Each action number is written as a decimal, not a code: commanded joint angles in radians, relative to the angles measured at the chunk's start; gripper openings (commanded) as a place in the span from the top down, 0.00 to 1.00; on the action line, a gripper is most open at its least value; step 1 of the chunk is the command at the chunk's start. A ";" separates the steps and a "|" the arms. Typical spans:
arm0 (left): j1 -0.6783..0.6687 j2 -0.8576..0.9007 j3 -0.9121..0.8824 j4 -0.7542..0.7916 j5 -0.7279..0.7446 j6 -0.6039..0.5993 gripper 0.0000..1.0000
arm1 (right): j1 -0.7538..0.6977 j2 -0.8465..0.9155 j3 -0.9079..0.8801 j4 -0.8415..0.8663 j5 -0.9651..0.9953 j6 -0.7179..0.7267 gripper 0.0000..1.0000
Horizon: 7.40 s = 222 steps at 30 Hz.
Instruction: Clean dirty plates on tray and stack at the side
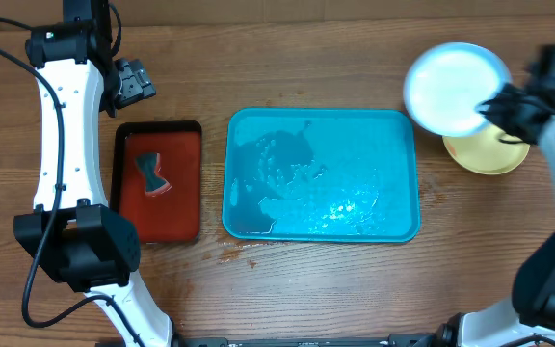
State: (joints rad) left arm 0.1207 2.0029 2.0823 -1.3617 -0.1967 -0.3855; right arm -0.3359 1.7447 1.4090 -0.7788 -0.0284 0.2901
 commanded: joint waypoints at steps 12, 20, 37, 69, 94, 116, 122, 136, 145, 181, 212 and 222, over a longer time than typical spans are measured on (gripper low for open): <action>0.010 -0.013 0.015 0.002 -0.013 0.004 0.00 | -0.214 -0.031 -0.211 0.212 -0.065 0.134 0.95; 0.010 -0.013 0.015 0.002 -0.013 0.004 0.00 | -0.187 -0.031 -0.217 0.227 -0.070 0.133 0.90; 0.010 -0.013 0.015 0.002 -0.013 0.004 0.00 | -0.180 -0.034 -0.217 -0.023 -0.326 0.125 0.64; 0.010 -0.013 0.015 0.002 -0.013 0.004 0.00 | 0.245 -0.764 -0.219 -0.494 -0.280 -0.031 0.00; 0.010 -0.013 0.015 0.002 -0.013 0.004 0.00 | 0.247 -0.859 -0.299 -0.463 -0.260 -0.034 0.00; 0.010 -0.013 0.015 0.002 -0.013 0.004 0.00 | 0.322 -1.625 -1.142 0.328 -0.231 -0.056 0.00; 0.010 -0.013 0.015 0.001 -0.013 0.004 0.00 | 0.367 -1.657 -1.268 0.516 -0.168 -0.056 0.00; 0.010 -0.013 0.015 0.002 -0.013 0.004 0.00 | 0.381 -1.743 -1.361 0.656 -0.079 -0.120 0.00; 0.010 -0.013 0.015 0.002 -0.013 0.004 0.00 | 0.381 -1.743 -1.401 0.728 0.001 -0.143 0.00; 0.010 -0.013 0.015 0.002 -0.013 0.004 0.00 | 0.381 -1.742 -1.401 0.695 0.027 -0.287 0.00; 0.010 -0.135 0.014 0.025 0.116 0.005 0.00 | 0.381 -1.742 -1.401 0.695 0.027 -0.287 0.00; 0.008 -0.311 -0.129 0.097 0.217 0.214 0.00 | 0.381 -1.742 -1.401 0.695 0.027 -0.287 0.00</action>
State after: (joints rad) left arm 0.1207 1.7790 2.0403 -1.2972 -0.0284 -0.2581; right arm 0.0399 0.0128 0.0185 -0.0891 -0.0097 0.0067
